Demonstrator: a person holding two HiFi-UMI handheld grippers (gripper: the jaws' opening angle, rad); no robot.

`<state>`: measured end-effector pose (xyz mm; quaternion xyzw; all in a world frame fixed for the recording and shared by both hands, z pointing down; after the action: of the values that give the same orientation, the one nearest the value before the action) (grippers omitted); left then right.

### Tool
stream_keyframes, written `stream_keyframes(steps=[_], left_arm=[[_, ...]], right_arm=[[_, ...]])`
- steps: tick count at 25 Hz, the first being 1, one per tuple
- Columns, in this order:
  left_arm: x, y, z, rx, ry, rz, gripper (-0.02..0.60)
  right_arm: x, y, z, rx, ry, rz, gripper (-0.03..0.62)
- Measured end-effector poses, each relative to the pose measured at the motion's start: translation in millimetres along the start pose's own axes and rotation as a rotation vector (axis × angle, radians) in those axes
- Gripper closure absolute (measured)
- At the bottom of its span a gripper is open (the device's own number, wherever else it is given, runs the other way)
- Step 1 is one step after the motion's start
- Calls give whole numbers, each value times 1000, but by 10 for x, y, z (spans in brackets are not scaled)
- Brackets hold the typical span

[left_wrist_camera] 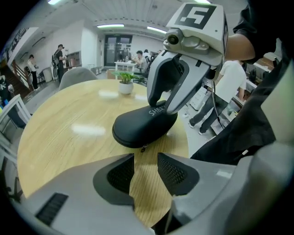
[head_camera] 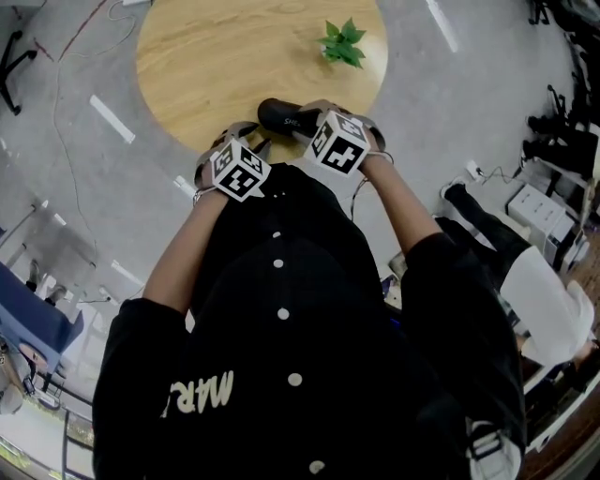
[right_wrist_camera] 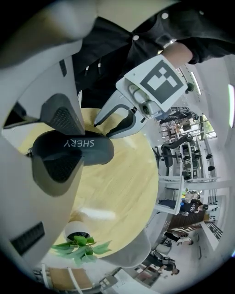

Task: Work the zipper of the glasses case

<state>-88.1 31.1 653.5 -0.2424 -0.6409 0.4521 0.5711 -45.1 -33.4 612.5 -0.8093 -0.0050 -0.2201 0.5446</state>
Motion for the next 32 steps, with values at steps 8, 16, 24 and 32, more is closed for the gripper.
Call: stream_keyframes(steps=[8, 16, 24, 32], left_arm=[[-50, -117, 49, -84, 20, -10, 512], [-55, -103, 8, -109, 7, -9, 558], [-19, -54, -47, -49, -126, -24, 577], [-3, -13, 3, -45, -173, 6, 578]], right_arm=[[-3, -5, 10, -10, 15, 4, 450], [5, -11, 6, -10, 20, -2, 450], [4, -11, 7, -6, 21, 6, 450], [-17, -18, 31, 13, 27, 30, 450]])
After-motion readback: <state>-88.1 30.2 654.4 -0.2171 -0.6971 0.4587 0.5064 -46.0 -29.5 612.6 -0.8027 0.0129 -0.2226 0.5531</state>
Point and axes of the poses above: the fingertips, and each gripper's own axes: y backward along the fingers, z to its left, x out of its underside, the point moved 2 cm from there along y, backward along the fingers, and after that the axes turned 9 degrees about -x, right-handed, at the moved point
